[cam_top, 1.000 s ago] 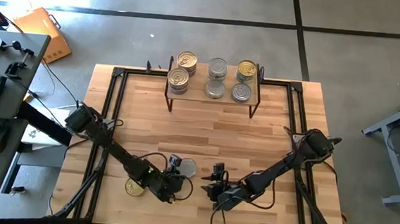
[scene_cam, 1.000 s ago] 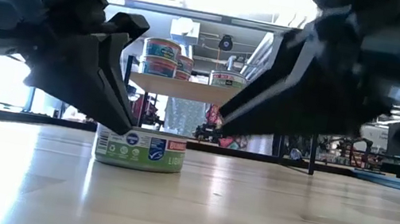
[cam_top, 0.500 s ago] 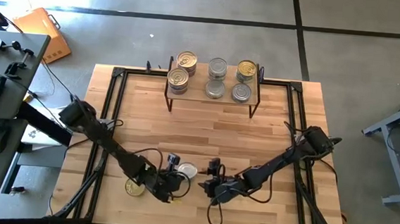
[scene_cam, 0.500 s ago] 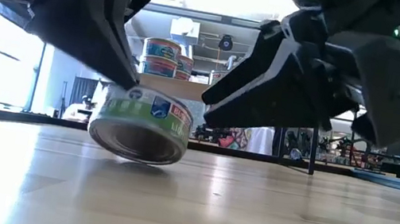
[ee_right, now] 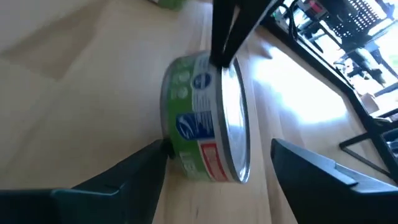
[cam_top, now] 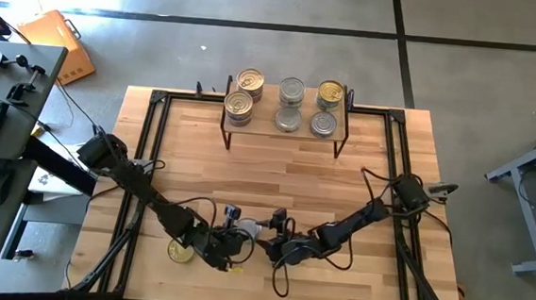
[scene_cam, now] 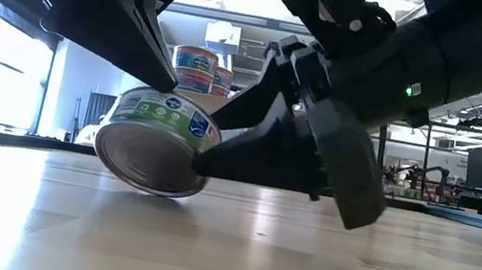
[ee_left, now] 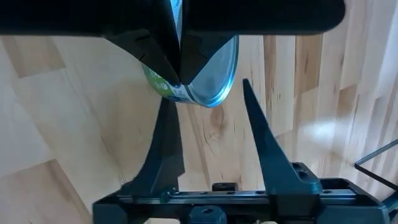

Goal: Stack canned seafood by type on shelf
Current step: Stack the green white tuna can on top of the other green white tuna can on the shelf

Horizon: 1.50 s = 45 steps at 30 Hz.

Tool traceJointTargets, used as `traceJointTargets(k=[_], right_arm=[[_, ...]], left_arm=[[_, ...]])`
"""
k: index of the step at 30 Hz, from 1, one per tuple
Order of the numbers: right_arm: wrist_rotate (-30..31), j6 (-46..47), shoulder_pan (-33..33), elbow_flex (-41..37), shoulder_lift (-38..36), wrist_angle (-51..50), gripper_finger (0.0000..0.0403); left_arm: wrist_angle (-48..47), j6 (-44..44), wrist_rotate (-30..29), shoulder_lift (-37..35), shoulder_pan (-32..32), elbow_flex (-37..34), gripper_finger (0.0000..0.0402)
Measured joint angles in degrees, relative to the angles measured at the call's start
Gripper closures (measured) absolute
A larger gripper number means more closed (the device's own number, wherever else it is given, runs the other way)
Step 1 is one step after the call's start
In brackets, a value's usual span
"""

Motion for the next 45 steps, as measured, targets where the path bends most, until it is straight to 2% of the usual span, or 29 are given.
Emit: traceJointTargets(k=[4,10,14,18,23,28,35,38,42,45], right_arm=[[-1.5,1.6,-0.2,0.0,0.2,1.4,0.0149],[-7.8,1.5,-1.5,0.0,0.3,2.5,0.0236],[-8.0,1.5,-2.1,0.0,0.3,3.0,0.0279],[-8.5,2.0,-2.3,0.0,0.3,3.1,0.0292],[-8.6,3.6,-2.2,0.0,0.3,3.2,0.0283],[-8.7,4.5,-2.2,0.0,0.3,3.3,0.0283],[-9.9,4.5,-2.6,0.0,0.3,4.2,0.0282],[-10.4,4.7,-3.0,0.0,0.3,4.2,0.0282],[-11.0,5.6,-3.1,0.0,0.3,4.6,0.0281],[-11.0,5.6,-3.1,0.0,0.3,4.7,0.0281]], left_arm=[[0.1,0.0,-0.2,0.0,0.0,0.0,0.0401],[1.9,0.2,-0.7,-0.1,0.0,0.1,0.0401],[2.5,0.2,-0.7,-0.1,-0.2,0.1,0.0401],[2.7,0.6,-2.2,-0.1,-0.7,0.1,0.0401],[2.4,1.6,-8.4,-0.9,-1.7,0.1,0.0394],[1.2,6.5,-5.3,-3.5,-2.7,0.1,0.0336],[-5.1,3.1,-2.2,-2.7,-1.2,0.1,0.0199],[-6.6,2.1,-1.7,-1.5,-0.2,0.2,0.0156],[-7.9,2.1,0.5,0.1,0.5,0.1,0.0140],[-7.7,1.7,0.7,0.5,0.5,0.2,0.0157]])
